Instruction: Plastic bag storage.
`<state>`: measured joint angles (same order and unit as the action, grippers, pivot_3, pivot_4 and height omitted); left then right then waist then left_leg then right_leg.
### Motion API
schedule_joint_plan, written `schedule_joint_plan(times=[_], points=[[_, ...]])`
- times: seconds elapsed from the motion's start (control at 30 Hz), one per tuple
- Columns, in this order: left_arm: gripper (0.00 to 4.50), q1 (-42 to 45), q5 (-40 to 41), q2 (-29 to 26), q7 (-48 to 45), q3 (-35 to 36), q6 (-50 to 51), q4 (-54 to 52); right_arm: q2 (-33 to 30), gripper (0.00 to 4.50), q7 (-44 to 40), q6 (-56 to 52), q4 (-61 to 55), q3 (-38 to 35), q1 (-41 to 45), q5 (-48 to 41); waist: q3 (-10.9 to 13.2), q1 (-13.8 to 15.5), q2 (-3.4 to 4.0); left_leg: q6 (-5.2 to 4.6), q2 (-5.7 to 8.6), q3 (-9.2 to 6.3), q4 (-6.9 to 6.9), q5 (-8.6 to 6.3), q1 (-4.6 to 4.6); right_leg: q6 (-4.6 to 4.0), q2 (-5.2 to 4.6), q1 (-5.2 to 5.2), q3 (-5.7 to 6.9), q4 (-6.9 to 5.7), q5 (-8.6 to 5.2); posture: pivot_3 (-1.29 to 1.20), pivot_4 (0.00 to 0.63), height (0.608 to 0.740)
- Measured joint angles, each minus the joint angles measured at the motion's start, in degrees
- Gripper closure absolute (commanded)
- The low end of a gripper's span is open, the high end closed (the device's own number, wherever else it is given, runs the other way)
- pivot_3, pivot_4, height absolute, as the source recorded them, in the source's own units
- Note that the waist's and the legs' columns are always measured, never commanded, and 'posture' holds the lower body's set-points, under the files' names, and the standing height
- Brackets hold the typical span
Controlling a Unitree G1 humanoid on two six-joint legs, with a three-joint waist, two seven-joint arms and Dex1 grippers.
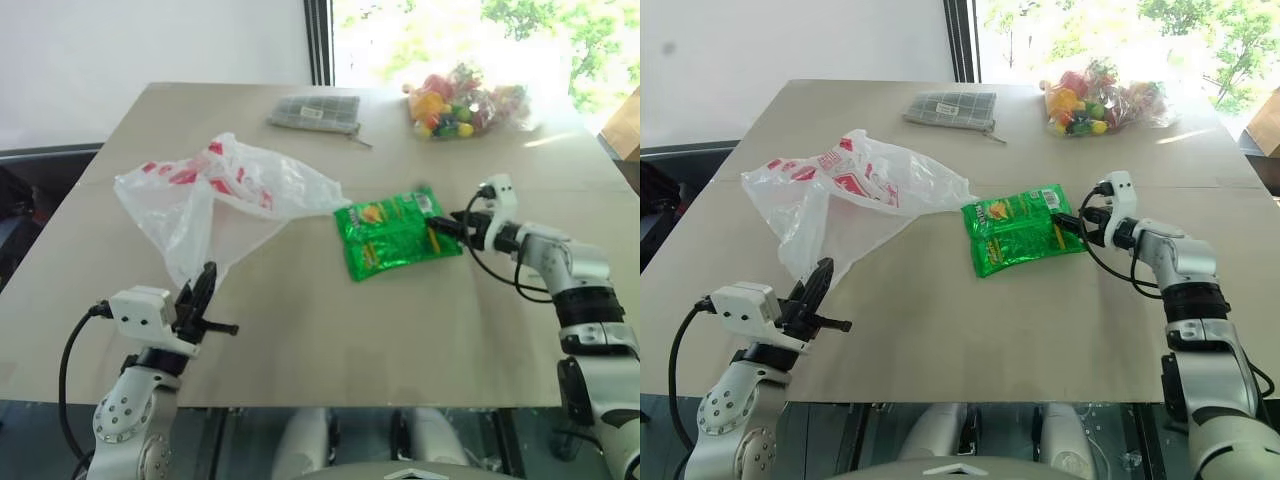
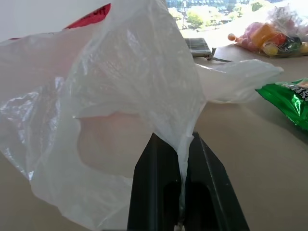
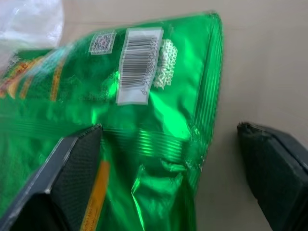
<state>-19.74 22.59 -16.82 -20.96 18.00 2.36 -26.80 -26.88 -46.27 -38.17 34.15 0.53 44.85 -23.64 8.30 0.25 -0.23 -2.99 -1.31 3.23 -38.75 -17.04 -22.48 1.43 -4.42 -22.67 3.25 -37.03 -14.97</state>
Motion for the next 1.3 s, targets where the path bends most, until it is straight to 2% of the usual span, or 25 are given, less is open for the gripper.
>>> schedule_joint_plan(times=[0.23,0.27,0.33,0.5,0.6,0.8,1.0,1.13,1.3], points=[[4.47,-0.7,-1.2,2.4,1.8,-0.5,-0.1,0.0,2.0,0.00,-11.1,-7.6,1.7,0.6,1.7,-2.3,0.0,-1.0,-0.04,-0.03,-0.03,-0.04,-0.02,-0.02,-0.01,0.01,0.00,0.00,0.03,-0.04,0.01,0.00,0.150,0.738],[4.50,-0.7,-1.4,2.7,2.0,-0.6,-0.1,0.0,2.3,0.25,-11.8,-8.2,1.7,0.6,1.7,-2.6,0.0,-1.0,-0.04,-0.03,-0.04,-0.06,-0.02,-0.02,-0.01,0.01,0.00,0.00,0.04,-0.06,0.01,0.00,0.150,0.738],[4.50,-0.7,-2.1,3.1,2.4,-0.7,-0.2,0.0,2.9,0.82,-12.1,-8.5,1.8,0.6,1.6,-2.3,0.0,-1.0,-0.04,-0.07,-0.04,-0.07,-0.02,-0.04,0.02,0.01,0.00,0.00,0.04,-0.14,0.01,0.00,0.150,0.738],[4.50,-0.6,-3.4,4.2,2.7,-3.1,-0.2,0.0,4.5,3.18,-12.0,-7.8,0.6,1.5,-0.3,-1.0,0.0,-1.0,-0.04,-0.01,-0.03,-0.07,-0.04,-0.01,0.02,0.01,-0.02,-0.03,0.04,-0.21,0.01,0.00,0.150,0.738],[4.50,0.0,-3.8,4.4,3.3,-3.2,-0.2,0.0,5.0,4.44,-12.0,-7.0,-2.3,2.7,-1.2,0.2,0.0,-1.1,-0.06,-0.01,-0.04,-0.07,-0.04,-0.01,0.04,0.01,-0.02,-0.03,0.02,-0.25,0.01,0.00,0.150,0.738],[4.50,1.2,-4.4,4.3,3.1,-4.5,-0.3,0.1,6.3,4.44,-10.2,-9.5,-6.0,1.0,-2.8,-0.5,-0.1,-1.1,-0.10,-0.13,-0.03,-0.12,-0.31,-0.09,0.07,-0.01,-0.08,-0.04,0.01,-0.56,-0.01,0.00,0.150,0.738],[4.50,2.4,-4.2,3.6,1.5,-6.1,0.0,0.3,8.3,4.44,-10.4,-24.2,-13.5,-4.5,-3.8,-11.3,0.0,-1.0,0.02,0.01,-0.03,-0.14,-0.31,-0.01,-0.30,-0.01,-0.12,-0.37,0.02,-0.57,-0.01,0.00,0.150,0.738],[4.50,3.7,-3.2,3.3,-0.2,-8.6,0.7,0.2,13.9,4.44,-6.8,-30.2,-19.0,-5.3,-3.9,-15.7,0.0,-1.2,0.02,-0.01,-0.04,-0.14,-0.31,-0.02,-0.29,-0.01,-0.12,-0.39,0.01,-0.61,-0.01,0.00,0.150,0.738],[4.50,2.4,-3.2,2.1,-2.7,-10.9,0.8,0.2,23.6,4.44,-0.3,-31.9,-19.6,-5.0,-3.2,-17.3,0.0,-1.2,0.06,0.02,-0.02,-0.13,-0.31,-0.01,-0.38,-0.01,-0.12,-0.48,0.01,-0.62,-0.01,0.00,0.150,0.738]])
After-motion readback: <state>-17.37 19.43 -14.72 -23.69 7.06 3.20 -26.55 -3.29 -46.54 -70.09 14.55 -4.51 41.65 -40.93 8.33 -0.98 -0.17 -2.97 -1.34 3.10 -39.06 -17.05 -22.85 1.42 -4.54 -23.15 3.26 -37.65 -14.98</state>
